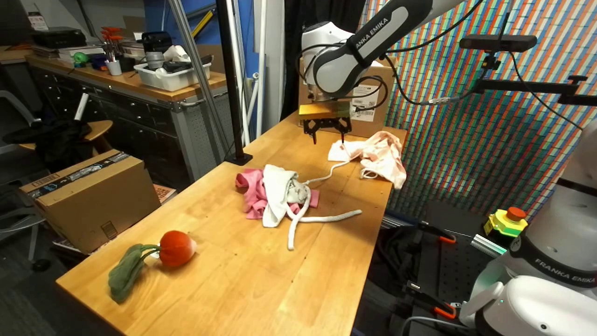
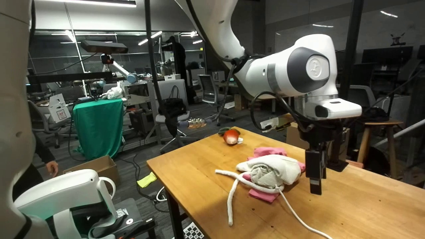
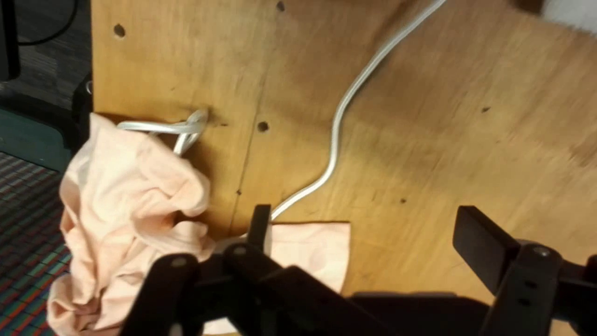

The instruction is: Separate all the objects on the table

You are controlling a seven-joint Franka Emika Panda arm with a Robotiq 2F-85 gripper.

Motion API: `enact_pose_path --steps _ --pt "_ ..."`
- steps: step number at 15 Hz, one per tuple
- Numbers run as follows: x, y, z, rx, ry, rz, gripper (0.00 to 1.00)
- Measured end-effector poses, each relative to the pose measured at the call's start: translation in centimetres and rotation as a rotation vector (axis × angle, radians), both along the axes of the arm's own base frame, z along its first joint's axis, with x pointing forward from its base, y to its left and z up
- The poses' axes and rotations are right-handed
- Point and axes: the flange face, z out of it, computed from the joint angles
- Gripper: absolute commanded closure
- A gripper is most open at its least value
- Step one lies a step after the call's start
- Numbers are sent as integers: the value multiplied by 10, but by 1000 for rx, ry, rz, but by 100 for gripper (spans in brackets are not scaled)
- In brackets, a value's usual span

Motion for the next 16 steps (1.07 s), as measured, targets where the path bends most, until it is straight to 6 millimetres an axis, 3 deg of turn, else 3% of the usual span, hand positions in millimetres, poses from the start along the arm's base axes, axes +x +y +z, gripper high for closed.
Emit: enact_pose_path --steps 5,9,13,16 --pt "21 81 -5 67 -47 261 0" --pt "30 133 -6 154 -70 458 0" --pt "36 171 -16 244 -65 658 0" --pt "40 183 -30 308 -53 797 0"
